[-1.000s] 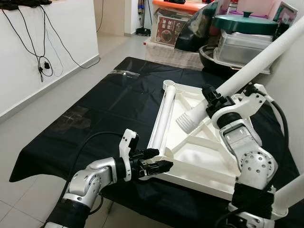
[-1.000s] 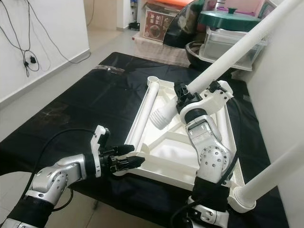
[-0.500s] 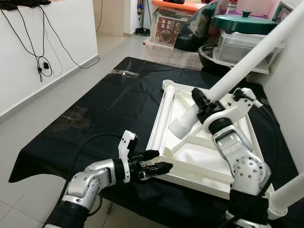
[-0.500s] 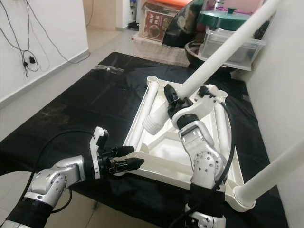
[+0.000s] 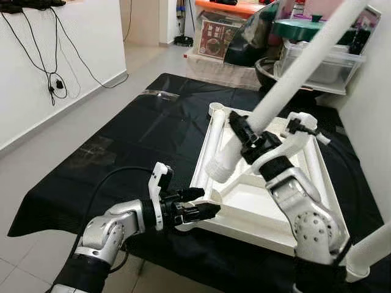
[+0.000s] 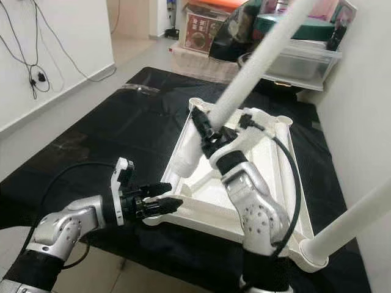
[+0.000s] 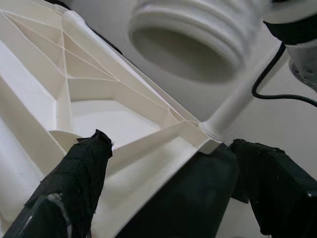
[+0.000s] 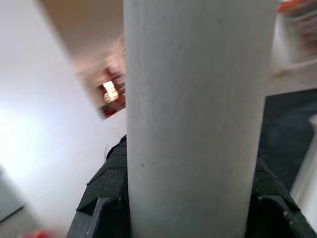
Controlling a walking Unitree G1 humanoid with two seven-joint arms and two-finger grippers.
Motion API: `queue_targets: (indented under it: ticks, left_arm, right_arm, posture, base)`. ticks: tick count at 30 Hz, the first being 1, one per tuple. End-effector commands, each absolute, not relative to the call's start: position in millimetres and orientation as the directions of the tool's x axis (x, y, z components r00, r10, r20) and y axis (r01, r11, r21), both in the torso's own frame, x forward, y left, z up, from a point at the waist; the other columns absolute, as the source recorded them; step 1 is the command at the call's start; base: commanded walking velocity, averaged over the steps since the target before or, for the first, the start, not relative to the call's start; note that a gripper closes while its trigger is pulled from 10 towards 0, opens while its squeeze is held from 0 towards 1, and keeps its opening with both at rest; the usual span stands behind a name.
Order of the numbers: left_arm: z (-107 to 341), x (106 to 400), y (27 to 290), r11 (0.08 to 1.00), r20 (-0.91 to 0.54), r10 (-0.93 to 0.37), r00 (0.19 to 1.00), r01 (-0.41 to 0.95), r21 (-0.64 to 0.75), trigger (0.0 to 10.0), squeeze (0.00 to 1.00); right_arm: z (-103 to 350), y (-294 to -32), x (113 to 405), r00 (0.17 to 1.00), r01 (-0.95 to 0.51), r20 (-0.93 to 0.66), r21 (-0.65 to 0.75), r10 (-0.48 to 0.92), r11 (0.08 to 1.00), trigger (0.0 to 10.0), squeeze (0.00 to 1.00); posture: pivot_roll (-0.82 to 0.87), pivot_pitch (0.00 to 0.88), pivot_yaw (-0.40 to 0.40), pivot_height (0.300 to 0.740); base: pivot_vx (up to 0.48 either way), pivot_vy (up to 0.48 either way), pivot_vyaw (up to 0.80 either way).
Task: Building children table
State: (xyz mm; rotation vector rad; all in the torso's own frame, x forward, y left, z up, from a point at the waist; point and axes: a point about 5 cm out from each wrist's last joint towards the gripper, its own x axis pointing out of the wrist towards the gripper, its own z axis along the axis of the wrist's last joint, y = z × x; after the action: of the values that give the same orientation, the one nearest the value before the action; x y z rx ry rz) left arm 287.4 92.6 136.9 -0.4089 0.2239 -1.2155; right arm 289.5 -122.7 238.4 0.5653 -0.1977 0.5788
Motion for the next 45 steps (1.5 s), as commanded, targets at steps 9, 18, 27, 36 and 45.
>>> queue_targets:
  ticks: [9, 18, 27, 36, 45]
  left_arm:
    - [145.7, 290.9, 100.1, 0.259, 0.063, -0.949, 0.309, 0.878, -0.402, 10.0, 0.00]
    - [147.1, 276.8, 84.4, 0.124, 0.051, -0.987, 0.154, 0.921, -0.370, 10.0, 0.00]
    - [147.0, 264.6, 70.3, -0.050, -0.029, -0.998, -0.061, 0.957, -0.285, 10.0, 0.00]
    - [150.7, 274.1, 82.4, -0.009, -0.030, -0.999, -0.018, 0.964, -0.266, 10.0, 0.00]
    - [151.9, 274.7, 83.4, -0.003, -0.009, -1.000, -0.006, 0.965, -0.263, 10.0, 0.00]
  right_arm:
    - [240.5, -110.8, 270.0, 0.655, -0.755, 0.358, 0.357, 0.665, 0.550, 0.0, 0.00]
    - [230.2, -97.3, 268.5, 0.607, -0.791, 0.328, 0.345, 0.724, 0.506, 0.0, 0.00]
    - [231.4, -85.8, 272.2, 0.556, -0.825, 0.319, 0.327, 0.768, 0.462, 0.0, 0.00]
    - [224.0, -87.6, 256.7, 0.470, -0.862, 0.338, 0.376, 0.815, 0.341, 0.0, 0.00]
    - [221.9, -84.3, 244.8, 0.387, -0.891, 0.377, 0.388, 0.841, 0.236, 0.0, 0.00]
  posture:
    - [0.12, 0.000, -0.101, 0.740]
    - [0.13, 0.000, -0.106, 0.740]
    - [0.12, 0.000, -0.096, 0.740]
    - [0.12, 0.000, -0.100, 0.740]
    - [0.12, 0.000, -0.104, 0.740]
  base:
    - [0.000, 0.000, 0.00]
    - [0.000, 0.000, 0.00]
    - [0.000, 0.000, 0.00]
    - [0.000, 0.000, 0.00]
    - [0.000, 0.000, 0.00]
